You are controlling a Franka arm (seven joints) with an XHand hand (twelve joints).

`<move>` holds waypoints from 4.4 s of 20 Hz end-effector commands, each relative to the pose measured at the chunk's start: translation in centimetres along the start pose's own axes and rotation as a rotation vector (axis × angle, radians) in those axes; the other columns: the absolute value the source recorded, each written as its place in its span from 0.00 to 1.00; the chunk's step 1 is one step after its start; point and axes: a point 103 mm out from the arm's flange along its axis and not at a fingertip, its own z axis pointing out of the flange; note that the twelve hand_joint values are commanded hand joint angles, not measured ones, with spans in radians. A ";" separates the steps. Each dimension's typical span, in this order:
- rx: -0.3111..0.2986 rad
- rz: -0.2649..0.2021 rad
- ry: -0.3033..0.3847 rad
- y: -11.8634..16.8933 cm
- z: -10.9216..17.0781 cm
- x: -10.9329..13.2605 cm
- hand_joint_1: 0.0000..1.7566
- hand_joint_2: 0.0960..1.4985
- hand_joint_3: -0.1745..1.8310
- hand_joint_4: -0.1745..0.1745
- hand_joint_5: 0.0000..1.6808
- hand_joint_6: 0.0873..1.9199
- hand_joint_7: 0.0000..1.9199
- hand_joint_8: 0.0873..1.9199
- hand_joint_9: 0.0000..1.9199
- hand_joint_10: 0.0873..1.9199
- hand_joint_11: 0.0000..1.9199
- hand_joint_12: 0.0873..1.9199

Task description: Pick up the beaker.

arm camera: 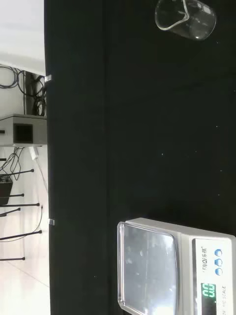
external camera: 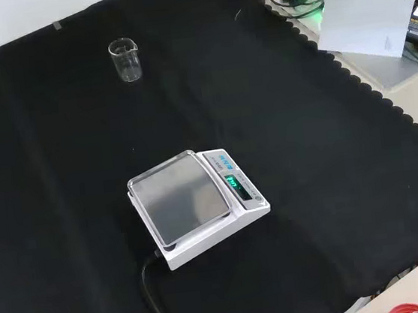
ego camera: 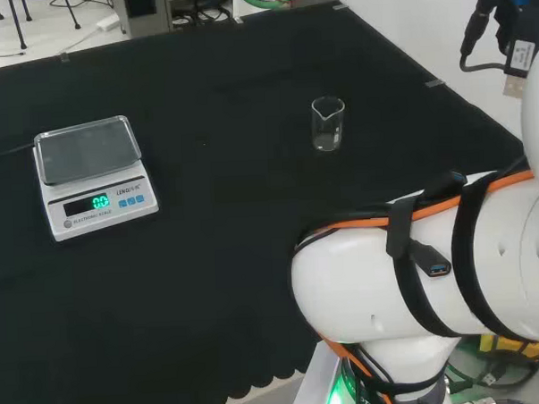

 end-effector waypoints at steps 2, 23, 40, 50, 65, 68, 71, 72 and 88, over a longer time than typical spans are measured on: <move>-0.041 -0.060 -0.073 -4.3 -8.8 2.8 0.29 0.45 0.15 0.52 0.16 0.00 0.14 0.36 0.17 0.42 0.02 0.81; 0.162 0.122 -0.033 8.6 6.3 -6.7 0.30 0.45 0.14 0.53 0.16 0.00 0.14 0.35 0.18 0.41 0.02 0.81; 0.123 0.353 -0.012 9.7 20.2 -15.9 0.33 0.44 0.13 0.64 0.02 0.00 0.01 0.34 0.11 0.42 0.00 0.79; 0.229 0.362 0.021 10.8 27.0 -16.9 0.33 0.44 0.12 0.68 0.00 0.00 0.00 0.30 0.07 0.44 0.00 0.78; 0.324 0.412 0.025 17.6 33.7 -22.1 0.32 0.43 0.11 0.73 0.00 0.00 0.00 0.20 0.03 0.44 0.00 0.75; 0.345 0.413 0.024 18.9 35.2 -22.8 0.32 0.43 0.11 0.73 0.00 0.00 0.00 0.19 0.02 0.44 0.00 0.74; 0.350 0.413 0.034 19.9 36.2 -23.2 0.32 0.43 0.11 0.73 0.00 0.00 0.00 0.18 0.02 0.44 0.00 0.74; 0.353 0.410 0.036 20.2 36.4 -23.2 0.31 0.43 0.11 0.73 0.00 0.00 0.00 0.17 0.02 0.45 0.00 0.73; 0.220 0.366 0.002 21.8 38.1 -20.1 0.62 0.38 0.38 0.57 0.33 0.49 0.38 0.55 0.59 0.33 0.55 0.55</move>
